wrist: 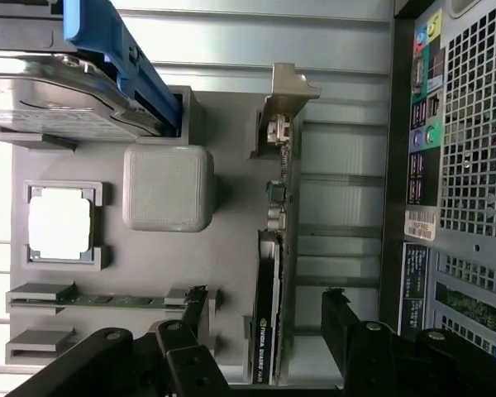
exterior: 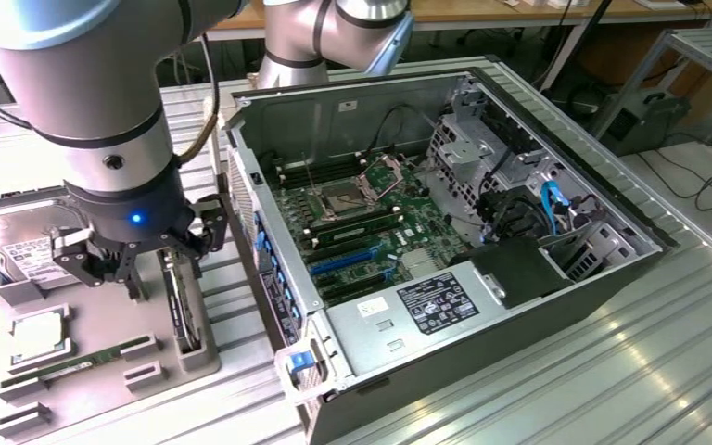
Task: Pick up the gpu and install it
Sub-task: 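Pick up the gpu and move the gpu toward the slot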
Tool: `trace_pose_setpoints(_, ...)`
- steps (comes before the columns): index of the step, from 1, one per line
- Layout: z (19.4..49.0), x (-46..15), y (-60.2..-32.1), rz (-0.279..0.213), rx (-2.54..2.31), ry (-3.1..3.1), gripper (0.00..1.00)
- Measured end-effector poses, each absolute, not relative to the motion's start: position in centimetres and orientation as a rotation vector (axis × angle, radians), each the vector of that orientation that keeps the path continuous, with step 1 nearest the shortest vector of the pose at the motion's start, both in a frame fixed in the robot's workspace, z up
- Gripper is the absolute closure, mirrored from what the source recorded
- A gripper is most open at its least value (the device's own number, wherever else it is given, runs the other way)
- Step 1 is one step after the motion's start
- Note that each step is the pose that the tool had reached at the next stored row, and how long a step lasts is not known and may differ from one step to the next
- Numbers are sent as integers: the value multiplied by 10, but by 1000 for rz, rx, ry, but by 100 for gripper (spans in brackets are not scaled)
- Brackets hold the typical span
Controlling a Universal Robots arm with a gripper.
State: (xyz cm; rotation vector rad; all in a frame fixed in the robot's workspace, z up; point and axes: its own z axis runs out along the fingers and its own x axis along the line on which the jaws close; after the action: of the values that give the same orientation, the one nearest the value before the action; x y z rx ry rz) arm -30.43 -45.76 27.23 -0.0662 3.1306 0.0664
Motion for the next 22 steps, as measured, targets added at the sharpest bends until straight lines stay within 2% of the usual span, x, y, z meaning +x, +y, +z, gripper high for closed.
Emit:
trace_pose_setpoints(14, 244, -304, -458, 66, -71, 3130, 34)
trace_pose_setpoints(22, 242, -304, -458, 65, -72, 3130, 34)
